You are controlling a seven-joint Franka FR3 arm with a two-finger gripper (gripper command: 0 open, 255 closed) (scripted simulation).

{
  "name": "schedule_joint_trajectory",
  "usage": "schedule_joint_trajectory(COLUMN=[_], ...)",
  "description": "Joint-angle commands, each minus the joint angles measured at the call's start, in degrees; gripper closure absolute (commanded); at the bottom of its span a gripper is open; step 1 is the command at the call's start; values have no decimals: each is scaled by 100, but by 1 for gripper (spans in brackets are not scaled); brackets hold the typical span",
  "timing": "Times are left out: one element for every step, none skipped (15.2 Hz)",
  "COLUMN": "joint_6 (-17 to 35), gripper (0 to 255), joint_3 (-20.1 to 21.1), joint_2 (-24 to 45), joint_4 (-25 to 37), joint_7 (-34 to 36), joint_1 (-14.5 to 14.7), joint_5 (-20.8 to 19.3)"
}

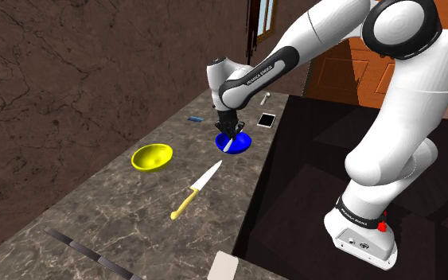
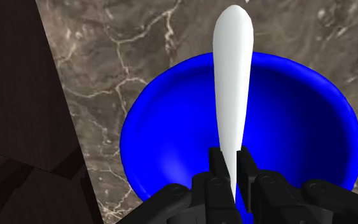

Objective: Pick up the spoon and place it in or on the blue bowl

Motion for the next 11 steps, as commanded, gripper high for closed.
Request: schedule_joint_trajectory(joint_6=[2, 2, 2, 2, 2, 2, 2, -167, -338, -512, -651], gripper=[255, 0, 0, 0, 0, 0, 0, 0, 0, 0, 0], joint_3=[-1, -1, -1, -1, -1, -1, -1, 30, 58, 82, 98], joint_2=[3, 2, 2, 2, 2, 2, 2, -95, -186, -268, -327], joint_4=[0, -1, -1, -1, -1, -1, -1, 98, 205, 319, 415], joint_7=[1, 1, 1, 0, 0, 0, 0, -66, -126, -181, -220], joint_1=[-1, -1, -1, -1, -1, -1, -1, 0, 1, 5, 10], joint_5=[-2, -1, -1, -1, -1, -1, -1, 99, 190, 272, 331])
